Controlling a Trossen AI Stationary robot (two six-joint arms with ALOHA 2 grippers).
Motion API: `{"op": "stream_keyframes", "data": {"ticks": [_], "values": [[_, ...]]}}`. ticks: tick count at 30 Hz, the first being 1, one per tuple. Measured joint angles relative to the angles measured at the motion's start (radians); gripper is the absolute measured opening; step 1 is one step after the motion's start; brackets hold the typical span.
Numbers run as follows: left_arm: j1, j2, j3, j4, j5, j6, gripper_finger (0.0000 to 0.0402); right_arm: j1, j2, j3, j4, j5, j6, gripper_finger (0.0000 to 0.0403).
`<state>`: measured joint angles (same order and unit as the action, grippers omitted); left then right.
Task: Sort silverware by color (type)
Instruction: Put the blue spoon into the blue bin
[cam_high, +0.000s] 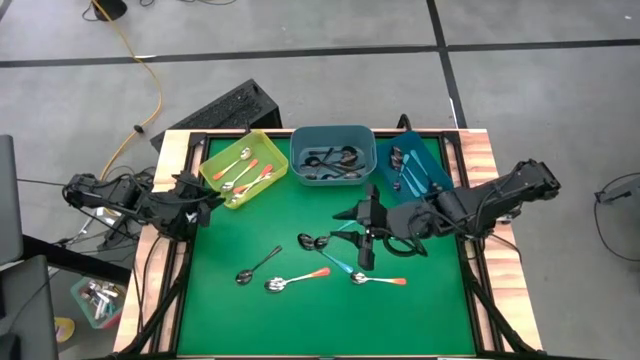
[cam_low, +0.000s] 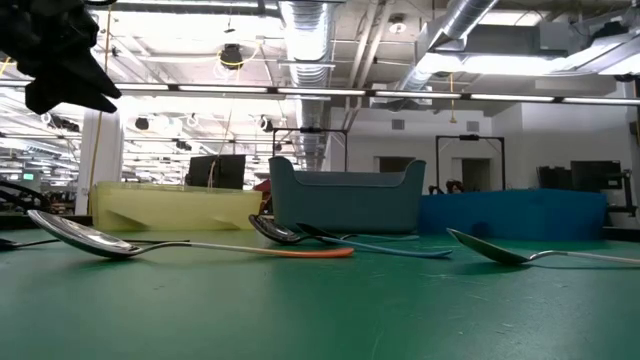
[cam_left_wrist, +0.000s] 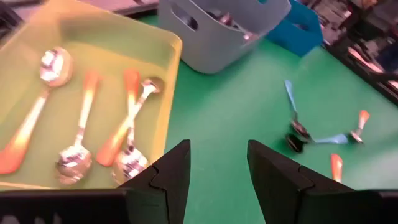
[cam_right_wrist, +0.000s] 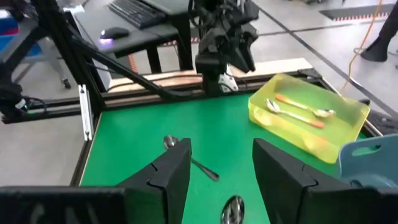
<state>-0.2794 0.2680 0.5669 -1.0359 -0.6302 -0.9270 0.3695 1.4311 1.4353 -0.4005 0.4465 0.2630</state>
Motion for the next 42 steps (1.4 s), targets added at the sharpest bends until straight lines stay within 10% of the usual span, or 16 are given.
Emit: {"op": "stream_keyframes", "data": {"ticks": [15,33,42], "values": [[0.000,0.000,0.000,0.000,0.146,0.050,0.0143,0.010,0.001,0.000,-0.034,-0.001,0.055,0.0187],[0.000,0.000,0.000,0.150,-0.156,-0.139,0.0143,0.008,0.002,0.000,-0.310,-0.002,0.324,0.0187],[0.000,0.000,0.000,0.159,-0.151,-0.176,0.0143,0.008,0.002,0.000,-0.331,-0.001,0.312,0.0187]]}}
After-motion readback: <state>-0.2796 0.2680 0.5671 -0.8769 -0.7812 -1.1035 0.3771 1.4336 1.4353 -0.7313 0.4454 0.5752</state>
